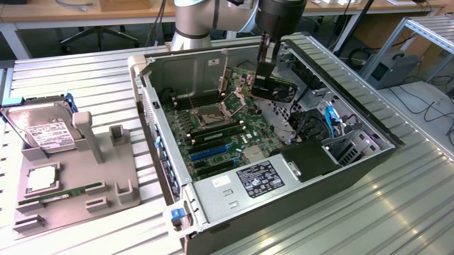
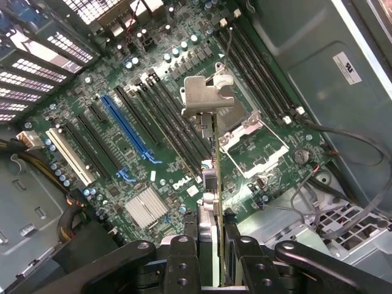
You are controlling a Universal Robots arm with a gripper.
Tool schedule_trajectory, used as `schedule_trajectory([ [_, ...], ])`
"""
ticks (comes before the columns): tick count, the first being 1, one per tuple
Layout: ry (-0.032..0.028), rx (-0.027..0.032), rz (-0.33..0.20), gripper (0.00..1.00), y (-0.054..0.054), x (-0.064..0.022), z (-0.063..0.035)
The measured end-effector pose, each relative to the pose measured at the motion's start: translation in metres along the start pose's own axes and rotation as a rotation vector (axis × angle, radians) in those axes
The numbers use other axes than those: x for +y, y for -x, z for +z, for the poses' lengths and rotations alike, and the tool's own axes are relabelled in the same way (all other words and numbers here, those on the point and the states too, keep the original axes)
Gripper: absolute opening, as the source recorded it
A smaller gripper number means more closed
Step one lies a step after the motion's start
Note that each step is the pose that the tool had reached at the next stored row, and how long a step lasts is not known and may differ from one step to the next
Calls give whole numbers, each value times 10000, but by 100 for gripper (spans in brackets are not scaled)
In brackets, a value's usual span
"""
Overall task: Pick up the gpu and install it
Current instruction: 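Insert the gpu into the slot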
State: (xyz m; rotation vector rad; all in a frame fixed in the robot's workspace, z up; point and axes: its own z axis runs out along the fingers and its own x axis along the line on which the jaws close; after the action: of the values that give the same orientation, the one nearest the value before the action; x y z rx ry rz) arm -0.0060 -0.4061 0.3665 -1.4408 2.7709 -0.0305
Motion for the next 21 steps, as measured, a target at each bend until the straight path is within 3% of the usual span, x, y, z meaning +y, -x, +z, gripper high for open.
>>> schedule_trajectory([
  [21,-26,33,-328,27,0,0,6],
])
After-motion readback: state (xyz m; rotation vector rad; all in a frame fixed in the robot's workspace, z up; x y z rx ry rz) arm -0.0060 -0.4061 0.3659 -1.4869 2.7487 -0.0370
